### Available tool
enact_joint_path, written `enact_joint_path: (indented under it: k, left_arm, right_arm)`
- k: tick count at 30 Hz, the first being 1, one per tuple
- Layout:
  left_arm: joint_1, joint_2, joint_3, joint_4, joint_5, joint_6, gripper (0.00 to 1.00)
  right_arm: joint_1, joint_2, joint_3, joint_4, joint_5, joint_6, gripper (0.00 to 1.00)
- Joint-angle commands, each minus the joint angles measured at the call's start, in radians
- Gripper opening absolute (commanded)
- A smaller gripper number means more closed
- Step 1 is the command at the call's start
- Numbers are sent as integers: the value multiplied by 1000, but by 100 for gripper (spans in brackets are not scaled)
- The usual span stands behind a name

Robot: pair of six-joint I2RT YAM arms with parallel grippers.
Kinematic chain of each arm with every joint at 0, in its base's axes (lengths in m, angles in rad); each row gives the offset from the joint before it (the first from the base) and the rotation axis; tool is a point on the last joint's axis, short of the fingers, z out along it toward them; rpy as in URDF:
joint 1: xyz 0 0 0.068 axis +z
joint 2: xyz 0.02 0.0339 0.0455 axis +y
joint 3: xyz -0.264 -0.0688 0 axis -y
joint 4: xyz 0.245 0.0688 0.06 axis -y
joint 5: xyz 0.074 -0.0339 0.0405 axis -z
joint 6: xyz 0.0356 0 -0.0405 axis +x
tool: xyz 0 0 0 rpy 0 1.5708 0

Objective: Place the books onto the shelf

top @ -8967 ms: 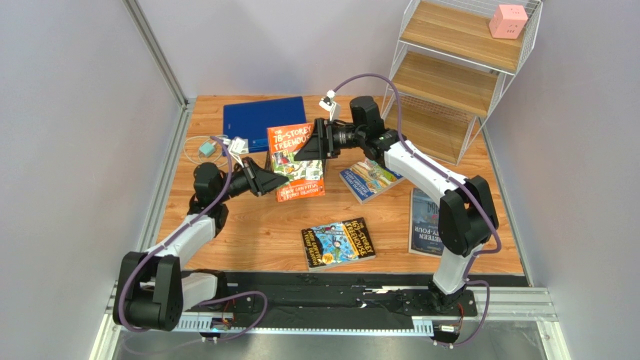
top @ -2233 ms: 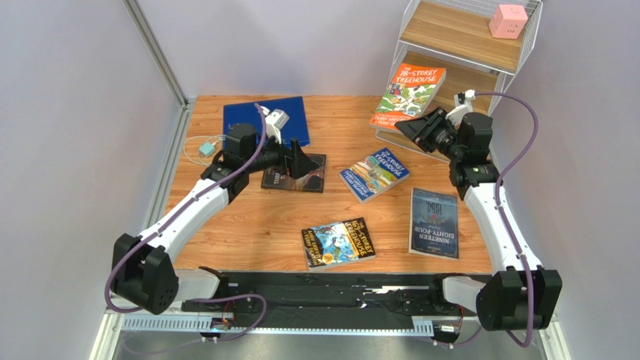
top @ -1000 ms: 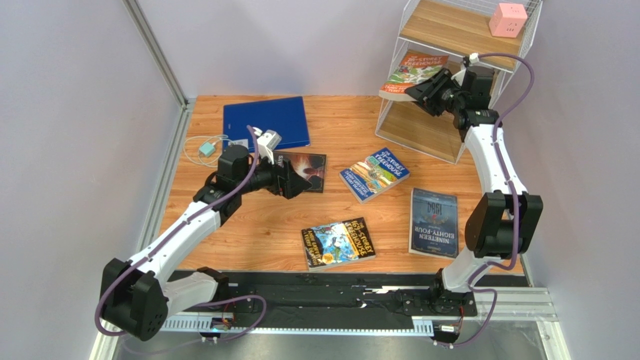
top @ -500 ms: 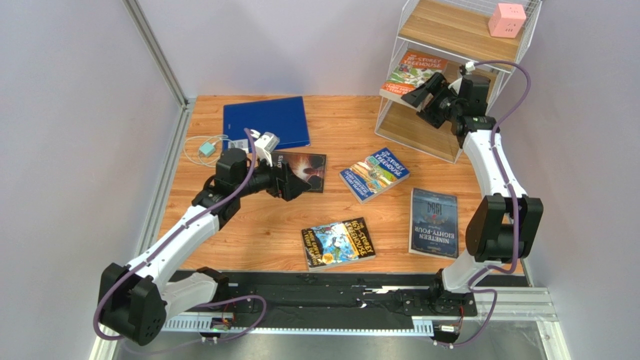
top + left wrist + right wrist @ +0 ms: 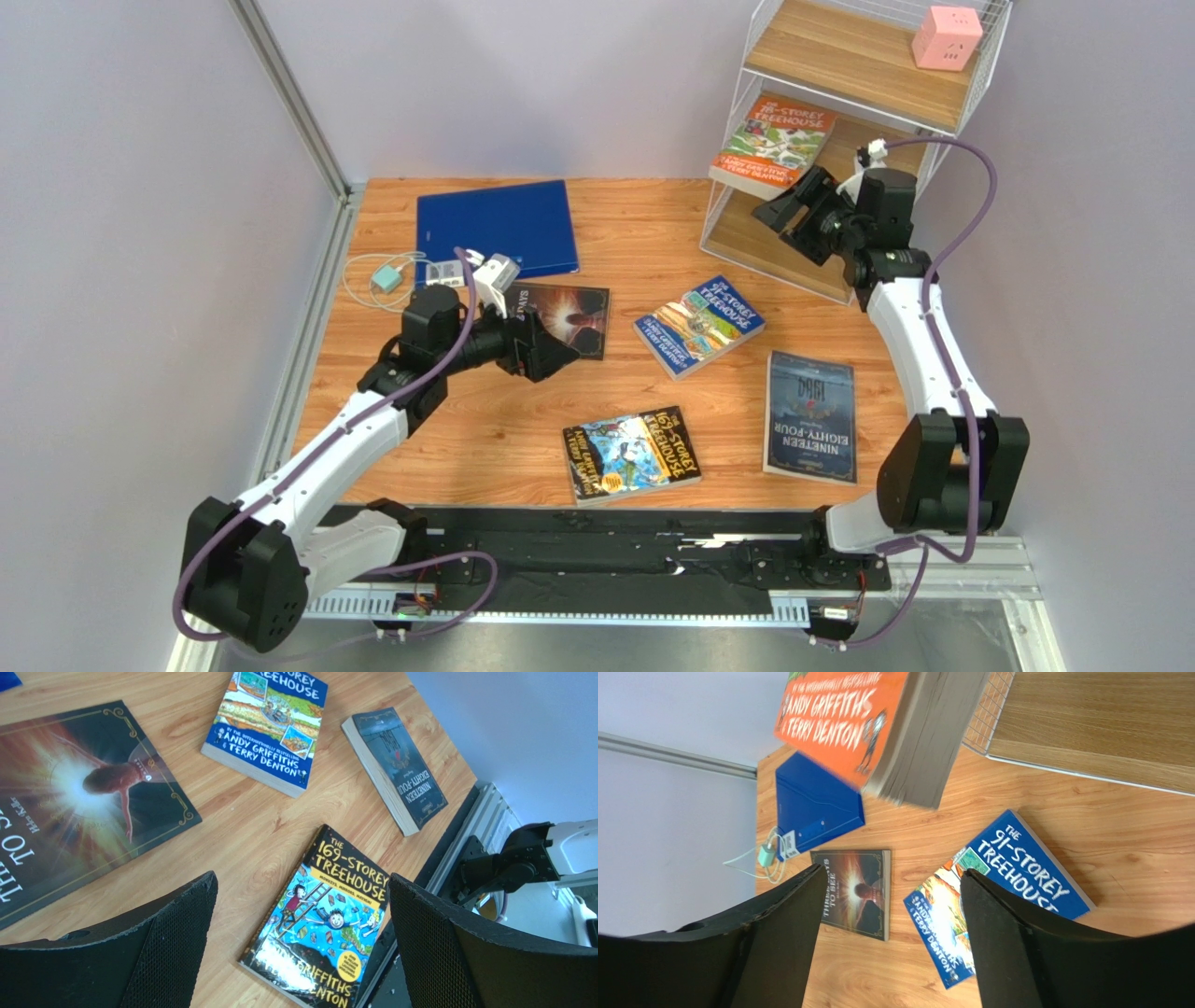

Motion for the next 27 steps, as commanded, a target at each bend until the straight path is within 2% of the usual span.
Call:
enact_joint_path:
  k: [1,2,5,6,8,11,20,27]
  left_arm:
    - [-1,-18,-21,49,5,-15,95]
    - [-2,-15,-23,52,7,-15,95]
    - [-1,-6,-23,57,12,-18,95]
    - [-1,-6,-20,56,15,-18,95]
    - [-1,-10,-16,51,13,-18,95]
    - [-1,-27,-15,39,9,-15,95]
    - [-1,-76,-10,-12,-8,3,95]
    - [-1,-78,-10,-20,-18,19,95]
  right_arm:
    - [76,-114,-14,-64,94,-105,70]
    - [87,-131,-26,-71,99,-118,69]
    - [139,-146,-42,-77,137,-145,44]
    - [158,-146,-45,-75,142,-148,30]
    - [172,-122,-36,-71,159,-153,13]
    - [179,-56,0,-75,160,-165,0]
    - [186,118,159,-82,226,-187,0]
    - [186,168,221,-71,283,-179,0]
